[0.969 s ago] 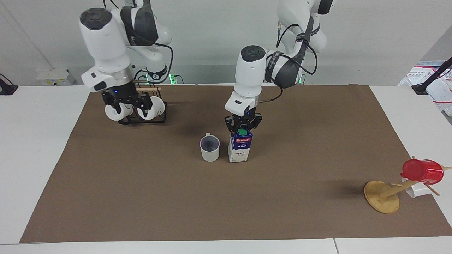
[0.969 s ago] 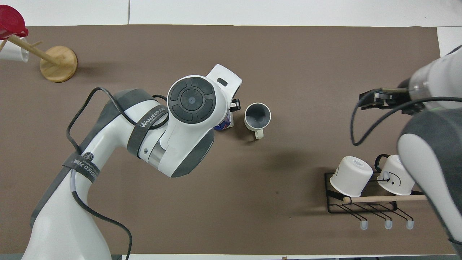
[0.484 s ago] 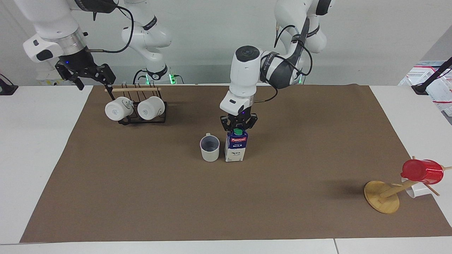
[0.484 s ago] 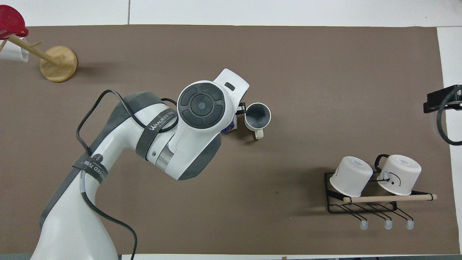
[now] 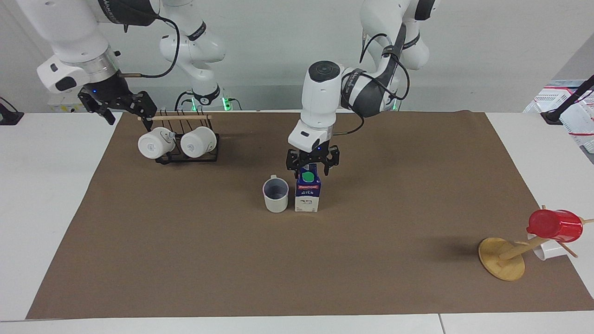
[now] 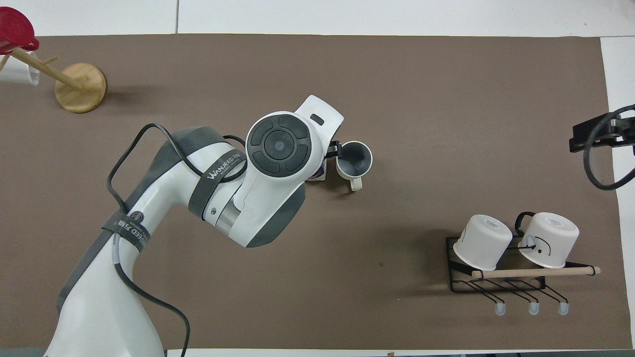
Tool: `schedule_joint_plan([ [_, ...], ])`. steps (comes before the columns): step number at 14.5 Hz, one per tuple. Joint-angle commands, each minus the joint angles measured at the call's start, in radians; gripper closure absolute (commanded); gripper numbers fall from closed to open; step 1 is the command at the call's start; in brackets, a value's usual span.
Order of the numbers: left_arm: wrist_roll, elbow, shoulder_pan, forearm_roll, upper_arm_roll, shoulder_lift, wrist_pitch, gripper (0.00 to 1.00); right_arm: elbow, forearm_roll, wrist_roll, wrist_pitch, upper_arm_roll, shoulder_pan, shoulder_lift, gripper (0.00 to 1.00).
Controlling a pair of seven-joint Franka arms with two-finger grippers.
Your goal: Place cup and milk on table
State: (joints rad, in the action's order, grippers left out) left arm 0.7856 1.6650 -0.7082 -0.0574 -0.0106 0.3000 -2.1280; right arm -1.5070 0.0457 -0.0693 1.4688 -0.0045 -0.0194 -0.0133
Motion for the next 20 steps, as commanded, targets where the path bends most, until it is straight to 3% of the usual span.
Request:
schedule_joint_plan([
  [1, 0.023, -0.024, -0.019, -0.012, -0.015, -0.002, 0.014, 0.00, 0.030, -0.015, -0.006, -0.019, 0.011, -0.011, -0.013, 0.00],
  [10, 0.008, -0.007, 0.019, -0.007, -0.023, -0.124, 0.161, 0.00, 0.005, -0.032, -0.004, -0.021, 0.012, -0.016, 0.000, 0.00],
  [13, -0.054, 0.042, 0.100, -0.009, -0.025, -0.169, 0.181, 0.00, 0.005, -0.032, -0.004, -0.021, 0.009, -0.025, 0.000, 0.00],
  [20, -0.448, 0.062, 0.396, -0.007, -0.020, -0.222, 0.237, 0.00, 0.005, -0.032, -0.004, -0.021, 0.009, -0.024, 0.000, 0.00],
])
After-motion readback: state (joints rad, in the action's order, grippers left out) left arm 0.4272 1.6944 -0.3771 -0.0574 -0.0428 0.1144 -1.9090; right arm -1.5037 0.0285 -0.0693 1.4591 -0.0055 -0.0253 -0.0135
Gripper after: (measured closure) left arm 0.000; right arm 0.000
